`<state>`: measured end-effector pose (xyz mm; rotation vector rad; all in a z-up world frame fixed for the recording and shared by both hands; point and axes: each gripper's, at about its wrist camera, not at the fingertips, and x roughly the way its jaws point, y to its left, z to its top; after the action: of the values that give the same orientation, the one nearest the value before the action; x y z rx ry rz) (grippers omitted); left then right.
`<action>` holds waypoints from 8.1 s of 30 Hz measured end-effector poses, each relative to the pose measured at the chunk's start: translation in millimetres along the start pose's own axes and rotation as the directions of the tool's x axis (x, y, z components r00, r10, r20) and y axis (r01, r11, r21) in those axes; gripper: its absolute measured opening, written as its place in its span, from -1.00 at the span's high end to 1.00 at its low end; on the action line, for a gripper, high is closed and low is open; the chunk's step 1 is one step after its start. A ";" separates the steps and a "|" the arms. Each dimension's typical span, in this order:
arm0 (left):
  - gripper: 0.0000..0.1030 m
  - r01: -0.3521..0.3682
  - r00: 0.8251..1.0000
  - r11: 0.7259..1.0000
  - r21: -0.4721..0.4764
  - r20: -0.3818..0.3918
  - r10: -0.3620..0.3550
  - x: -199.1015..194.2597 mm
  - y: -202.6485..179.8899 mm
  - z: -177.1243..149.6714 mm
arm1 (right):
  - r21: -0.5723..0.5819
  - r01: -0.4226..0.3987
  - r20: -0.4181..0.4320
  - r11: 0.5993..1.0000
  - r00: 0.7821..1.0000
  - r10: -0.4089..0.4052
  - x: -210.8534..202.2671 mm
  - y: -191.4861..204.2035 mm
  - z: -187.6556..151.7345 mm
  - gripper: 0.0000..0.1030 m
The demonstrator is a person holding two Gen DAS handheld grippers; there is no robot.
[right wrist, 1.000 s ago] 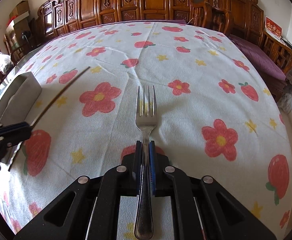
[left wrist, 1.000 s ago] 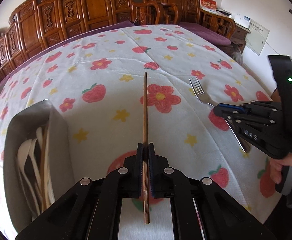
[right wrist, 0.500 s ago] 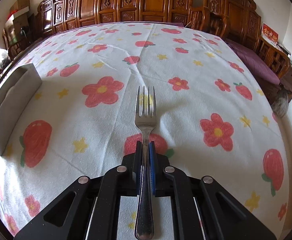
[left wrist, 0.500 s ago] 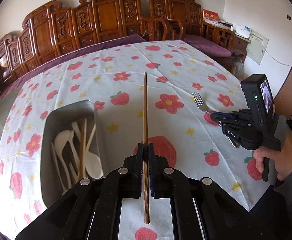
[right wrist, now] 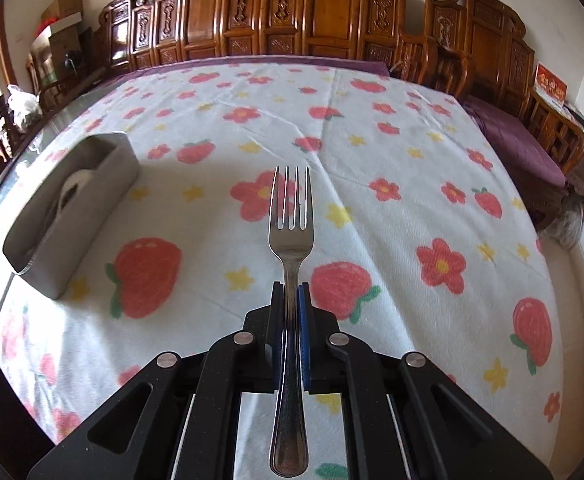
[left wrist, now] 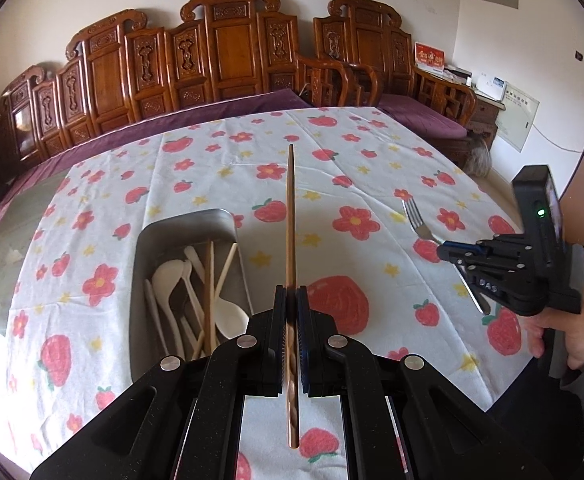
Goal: Organize utensils
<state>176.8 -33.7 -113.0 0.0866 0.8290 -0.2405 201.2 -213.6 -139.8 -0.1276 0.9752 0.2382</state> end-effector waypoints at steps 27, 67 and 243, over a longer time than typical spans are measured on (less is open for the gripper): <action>0.92 -0.054 0.984 0.993 -0.102 -0.174 0.036 72.5 94.7 -13.4 | -0.185 -0.123 0.103 0.975 0.984 0.143 -47.4 92.8 44.8 0.84; 0.40 -0.109 0.994 0.983 -0.148 -0.013 0.108 -29.5 152.8 1.2 | -0.207 -0.251 0.073 0.946 0.960 0.271 -21.4 196.5 91.1 0.84; -0.85 -0.148 0.897 0.979 -0.142 0.398 0.193 -240.8 -8.7 6.2 | 0.071 -0.024 0.589 0.997 0.808 -0.022 -312.8 84.2 -4.5 -0.95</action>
<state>22.5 -0.5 69.2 0.0051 0.4091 -0.0420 7.8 -177.7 117.6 0.0211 0.3563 0.2219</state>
